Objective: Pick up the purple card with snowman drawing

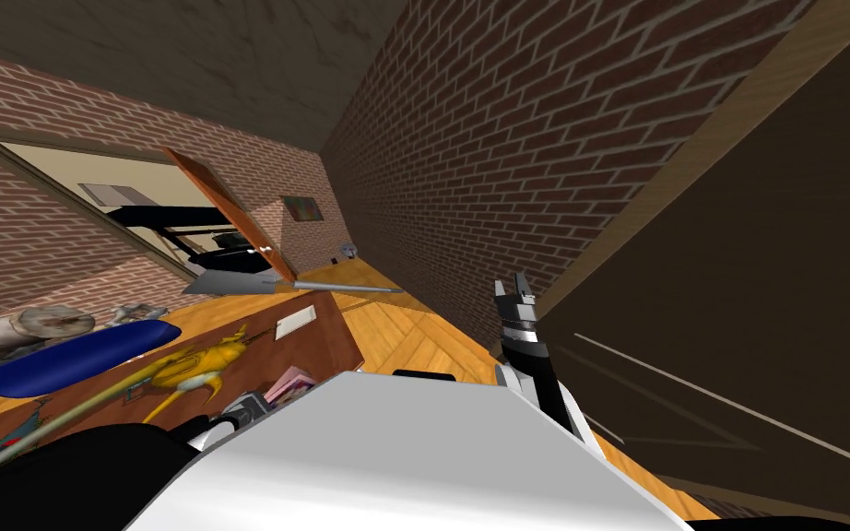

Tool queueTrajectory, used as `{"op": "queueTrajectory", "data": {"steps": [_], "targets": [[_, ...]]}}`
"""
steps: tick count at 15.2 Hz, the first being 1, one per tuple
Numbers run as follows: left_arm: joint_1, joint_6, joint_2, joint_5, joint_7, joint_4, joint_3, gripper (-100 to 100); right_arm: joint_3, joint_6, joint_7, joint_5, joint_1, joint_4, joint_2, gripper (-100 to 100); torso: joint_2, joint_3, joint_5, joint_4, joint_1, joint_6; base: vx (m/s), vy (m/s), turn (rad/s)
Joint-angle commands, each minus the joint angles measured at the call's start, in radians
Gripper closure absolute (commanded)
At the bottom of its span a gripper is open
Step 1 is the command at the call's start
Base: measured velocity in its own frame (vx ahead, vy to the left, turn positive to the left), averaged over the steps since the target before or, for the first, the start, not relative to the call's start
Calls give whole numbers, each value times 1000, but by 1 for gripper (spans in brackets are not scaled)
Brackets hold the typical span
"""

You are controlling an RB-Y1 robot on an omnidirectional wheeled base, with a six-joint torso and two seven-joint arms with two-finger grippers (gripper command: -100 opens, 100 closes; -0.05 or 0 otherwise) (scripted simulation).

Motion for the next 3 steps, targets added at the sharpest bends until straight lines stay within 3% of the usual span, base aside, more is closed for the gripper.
{"op": "queueTrajectory", "data": {"steps": [1,2,3], "targets": [[19,26,3,10,4,-34,11,100,0,0,0,0,0,0,0,0,0,0,0,0,0,0,20,-50,-19],[28,38,3,13,5,-50,15,100,0,0,0,0,0,0,0,0,0,0,-1,0,-2,0,24,-55,-12],[18,22,0,7,3,-33,9,100,0,0,0,0,0,0,0,0,-1,0,-1,0,-3,0,14,-31,3]]}}
